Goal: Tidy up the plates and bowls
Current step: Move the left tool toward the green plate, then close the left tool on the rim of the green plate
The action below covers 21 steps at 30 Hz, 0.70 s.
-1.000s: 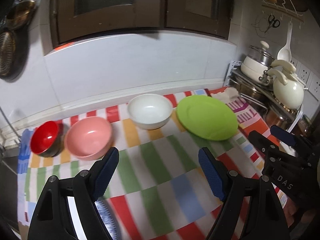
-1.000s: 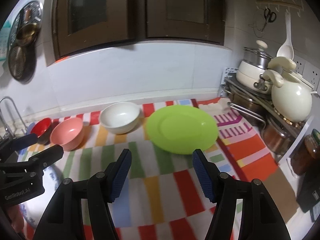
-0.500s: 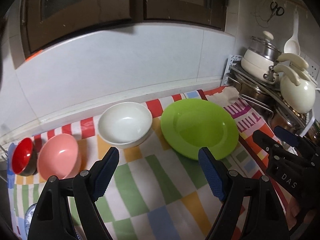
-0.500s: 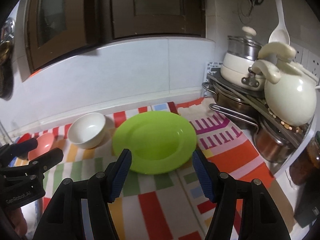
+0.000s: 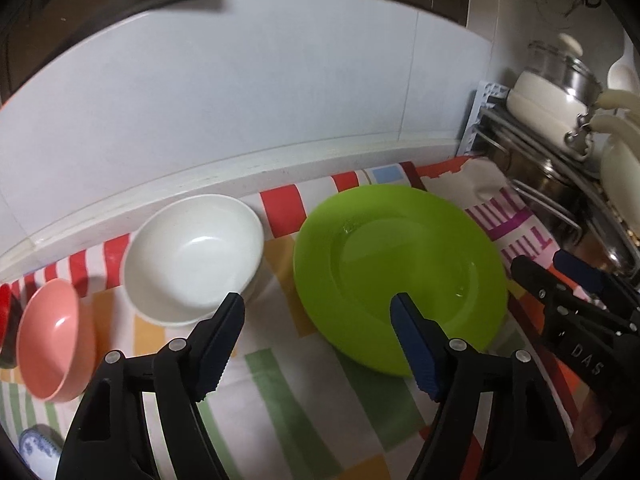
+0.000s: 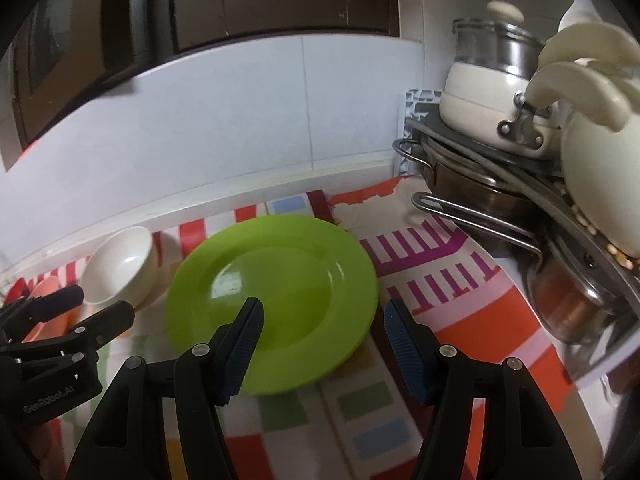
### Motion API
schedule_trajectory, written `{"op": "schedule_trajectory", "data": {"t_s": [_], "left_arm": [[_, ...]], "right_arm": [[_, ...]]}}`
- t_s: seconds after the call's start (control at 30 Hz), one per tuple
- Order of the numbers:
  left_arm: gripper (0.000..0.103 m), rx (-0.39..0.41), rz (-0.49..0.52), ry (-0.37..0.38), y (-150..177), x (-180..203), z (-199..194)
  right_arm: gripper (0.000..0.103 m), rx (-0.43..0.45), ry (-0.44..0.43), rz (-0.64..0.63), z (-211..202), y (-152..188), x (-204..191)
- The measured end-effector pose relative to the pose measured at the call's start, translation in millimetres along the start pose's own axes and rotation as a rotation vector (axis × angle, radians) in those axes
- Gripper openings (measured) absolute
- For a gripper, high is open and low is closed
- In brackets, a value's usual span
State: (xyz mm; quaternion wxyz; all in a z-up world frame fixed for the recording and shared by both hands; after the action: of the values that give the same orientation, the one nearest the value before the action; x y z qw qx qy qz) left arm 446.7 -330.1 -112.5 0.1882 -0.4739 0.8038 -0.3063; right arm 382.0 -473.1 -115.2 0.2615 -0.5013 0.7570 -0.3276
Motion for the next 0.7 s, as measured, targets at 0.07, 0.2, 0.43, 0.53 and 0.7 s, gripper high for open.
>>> {"op": "schedule_trajectory", "data": {"t_s": [0.07,0.2,0.43,0.53,0.7], "left_arm": [[0.071,-0.013,0.010,-0.009,-2.5,2.7,14.6],[0.070,-0.029,0.003,-0.015,-7.0,5.1,35.3],[0.067,-0.057,-0.025,-0.033,-10.6,4.5,64.1],[0.067,-0.068,-0.024,-0.039,-10.8,6.7,73.5],[0.062,-0.084,-0.020,-0.042,-11.6,9.1,84.2]], "right_arm": [[0.064,-0.008,0.007,-0.002,10.7,-2.8,4.6],[0.064,-0.028,0.017,-0.005,35.4,-8.0,13.9],[0.064,-0.066,0.026,-0.016,74.8,-13.6,23.5],[0.064,-0.082,0.022,-0.014,87.4,-14.2,25.6],[0.064,-0.114,0.011,0.004,105.0,-13.1,29.6]]}}
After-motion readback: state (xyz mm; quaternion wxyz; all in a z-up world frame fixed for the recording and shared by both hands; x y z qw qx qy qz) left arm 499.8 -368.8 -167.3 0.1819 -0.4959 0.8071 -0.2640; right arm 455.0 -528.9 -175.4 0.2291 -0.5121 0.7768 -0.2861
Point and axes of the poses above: each gripper's, at about its wrist camera, not at the fingertips, and z roughly the way its jaws point, x to its right, y to its underside, the point moved 1 cm from there along z, roughly the way its jaws point, and after that the axes turned 3 degrees about z, right-handed, at the moved point
